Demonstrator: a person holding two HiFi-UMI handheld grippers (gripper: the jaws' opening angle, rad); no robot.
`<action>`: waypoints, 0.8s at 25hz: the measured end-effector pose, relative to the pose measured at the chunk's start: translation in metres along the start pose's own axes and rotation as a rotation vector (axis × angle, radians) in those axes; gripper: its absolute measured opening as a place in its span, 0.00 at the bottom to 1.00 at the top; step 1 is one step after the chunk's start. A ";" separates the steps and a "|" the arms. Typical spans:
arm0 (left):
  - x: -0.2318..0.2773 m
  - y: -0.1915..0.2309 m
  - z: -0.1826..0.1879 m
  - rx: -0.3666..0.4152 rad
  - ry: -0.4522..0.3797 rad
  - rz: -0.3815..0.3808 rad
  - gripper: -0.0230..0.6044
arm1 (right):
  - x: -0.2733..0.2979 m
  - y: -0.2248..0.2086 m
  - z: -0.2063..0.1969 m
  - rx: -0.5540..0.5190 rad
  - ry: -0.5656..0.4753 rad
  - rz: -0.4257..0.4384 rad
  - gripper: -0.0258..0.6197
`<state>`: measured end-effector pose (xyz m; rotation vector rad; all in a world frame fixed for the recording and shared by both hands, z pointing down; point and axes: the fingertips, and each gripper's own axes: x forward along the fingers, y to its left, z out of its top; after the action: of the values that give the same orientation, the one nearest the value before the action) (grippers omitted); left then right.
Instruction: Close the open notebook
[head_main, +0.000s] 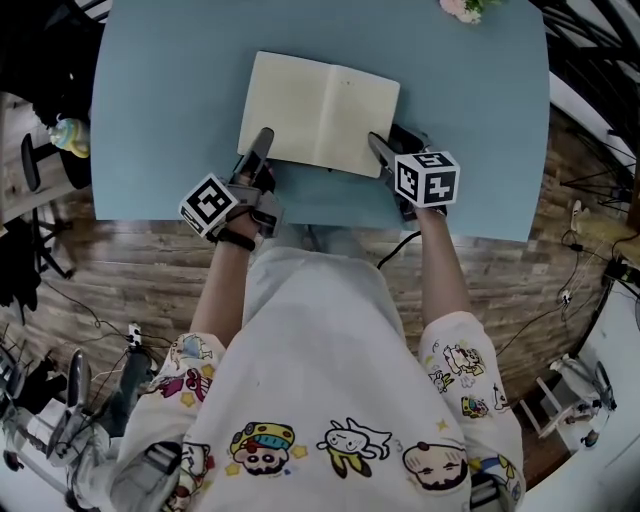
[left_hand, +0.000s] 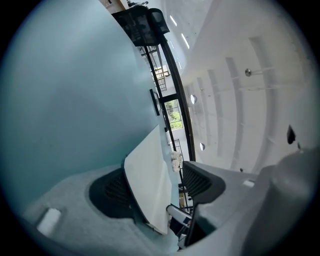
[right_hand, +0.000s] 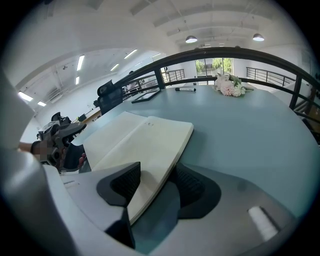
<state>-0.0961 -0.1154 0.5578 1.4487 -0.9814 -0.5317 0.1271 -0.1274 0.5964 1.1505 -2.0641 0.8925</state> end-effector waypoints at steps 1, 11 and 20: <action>0.001 0.004 0.004 0.018 0.000 0.016 0.52 | 0.000 0.000 0.000 0.001 0.000 0.000 0.41; 0.010 0.013 0.015 0.093 0.026 0.093 0.08 | -0.001 -0.002 0.000 0.015 -0.001 -0.005 0.40; 0.009 0.004 0.013 0.147 0.047 0.089 0.07 | -0.002 -0.002 0.000 0.020 -0.006 -0.004 0.40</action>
<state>-0.1031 -0.1299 0.5613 1.5331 -1.0603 -0.3646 0.1300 -0.1274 0.5958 1.1693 -2.0613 0.9104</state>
